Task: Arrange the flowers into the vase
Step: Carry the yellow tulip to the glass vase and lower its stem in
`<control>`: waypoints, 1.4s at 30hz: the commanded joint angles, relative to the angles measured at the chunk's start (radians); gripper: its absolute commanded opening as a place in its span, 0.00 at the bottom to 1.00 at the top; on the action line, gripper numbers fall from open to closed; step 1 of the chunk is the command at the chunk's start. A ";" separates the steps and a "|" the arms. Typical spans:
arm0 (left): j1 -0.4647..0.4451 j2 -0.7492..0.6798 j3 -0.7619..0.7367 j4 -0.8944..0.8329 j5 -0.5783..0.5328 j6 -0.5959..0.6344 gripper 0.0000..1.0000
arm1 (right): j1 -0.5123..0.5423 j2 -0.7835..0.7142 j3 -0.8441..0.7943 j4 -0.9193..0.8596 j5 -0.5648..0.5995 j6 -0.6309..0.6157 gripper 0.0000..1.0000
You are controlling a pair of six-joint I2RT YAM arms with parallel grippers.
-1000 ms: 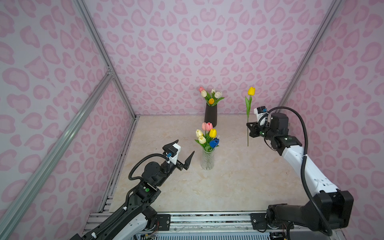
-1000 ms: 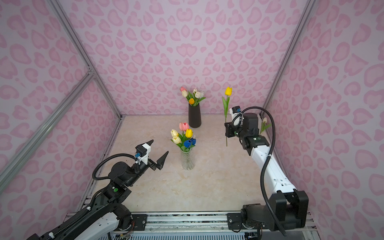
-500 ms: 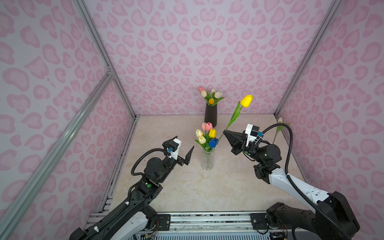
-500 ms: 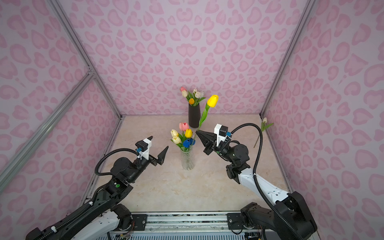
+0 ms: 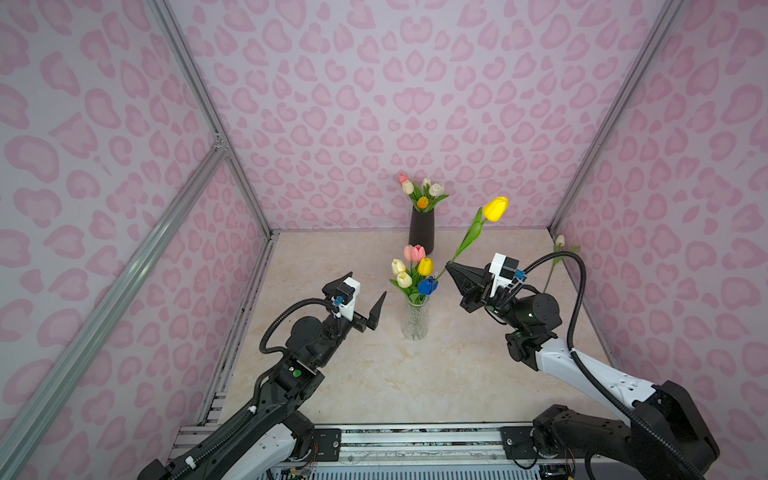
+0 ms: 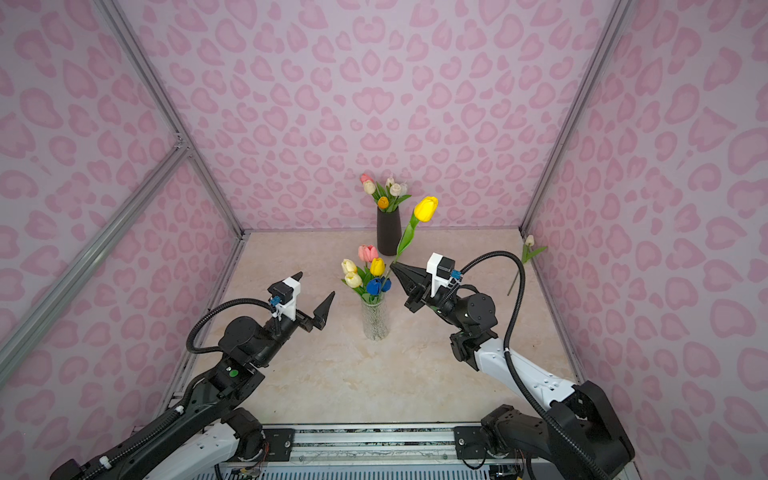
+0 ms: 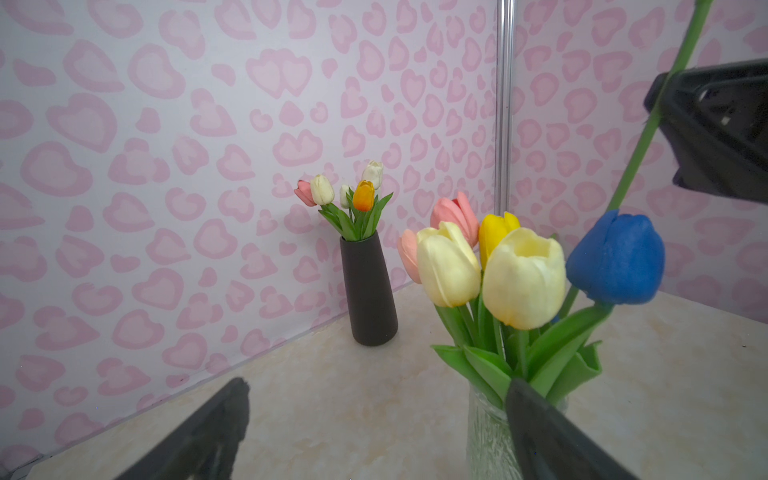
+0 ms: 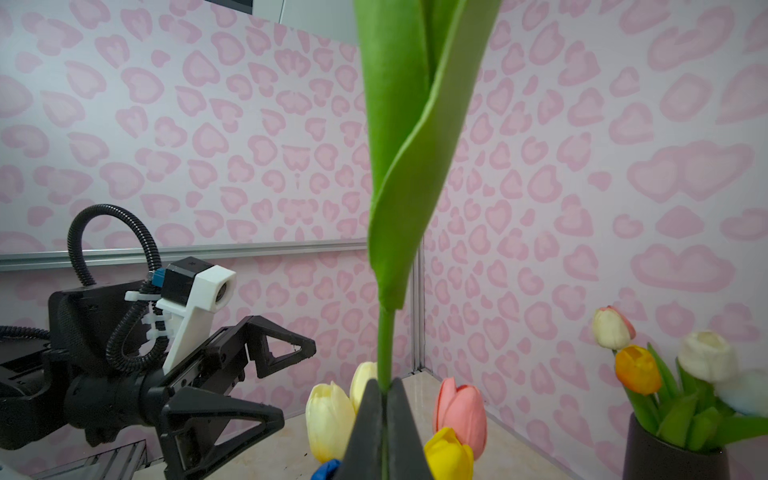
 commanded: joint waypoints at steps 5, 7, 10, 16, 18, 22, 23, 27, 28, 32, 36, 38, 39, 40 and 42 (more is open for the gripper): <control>0.000 0.010 0.004 0.033 0.002 0.006 0.97 | -0.008 -0.175 -0.024 -0.264 0.106 -0.100 0.00; 0.000 0.012 0.002 0.036 0.006 0.003 0.97 | -0.008 -0.187 -0.035 -0.324 0.124 -0.114 0.00; 0.000 0.019 0.007 0.035 0.009 0.008 0.97 | 0.002 -0.159 -0.078 -0.234 0.129 -0.073 0.00; 0.000 0.021 0.011 0.031 0.018 0.003 0.97 | 0.026 -0.028 -0.092 -0.011 0.148 -0.026 0.00; 0.000 0.012 0.010 0.029 0.016 0.003 0.97 | 0.024 0.019 -0.082 0.045 0.145 -0.016 0.00; 0.000 -0.013 -0.003 0.025 0.002 0.002 0.97 | 0.025 0.093 -0.068 0.114 0.148 -0.010 0.00; 0.000 -0.019 -0.006 0.022 -0.002 0.002 0.97 | 0.025 0.108 -0.061 0.123 0.148 -0.005 0.00; 0.000 -0.034 -0.013 0.014 -0.011 0.003 0.97 | 0.026 0.146 -0.043 0.164 0.131 0.027 0.00; 0.000 -0.035 -0.015 0.015 -0.013 0.006 0.97 | 0.027 0.147 -0.040 0.160 0.129 0.029 0.00; 0.000 -0.025 -0.012 0.016 -0.017 0.011 0.97 | 0.034 0.120 -0.040 0.125 0.133 0.019 0.00; 0.000 0.001 -0.005 0.025 -0.008 0.012 0.97 | 0.048 0.106 -0.044 0.082 0.136 0.003 0.00; 0.000 0.013 0.000 0.028 -0.004 0.011 0.97 | 0.053 0.118 -0.049 0.087 0.137 0.004 0.00; 0.000 0.018 0.004 0.028 -0.001 0.011 0.97 | 0.058 0.126 -0.054 0.095 0.139 0.003 0.00; 0.000 0.021 0.006 0.029 0.001 0.012 0.97 | 0.060 0.133 -0.058 0.102 0.143 0.000 0.00; 0.000 0.022 0.008 0.027 0.006 0.014 0.97 | 0.065 0.145 -0.064 0.109 0.149 -0.001 0.00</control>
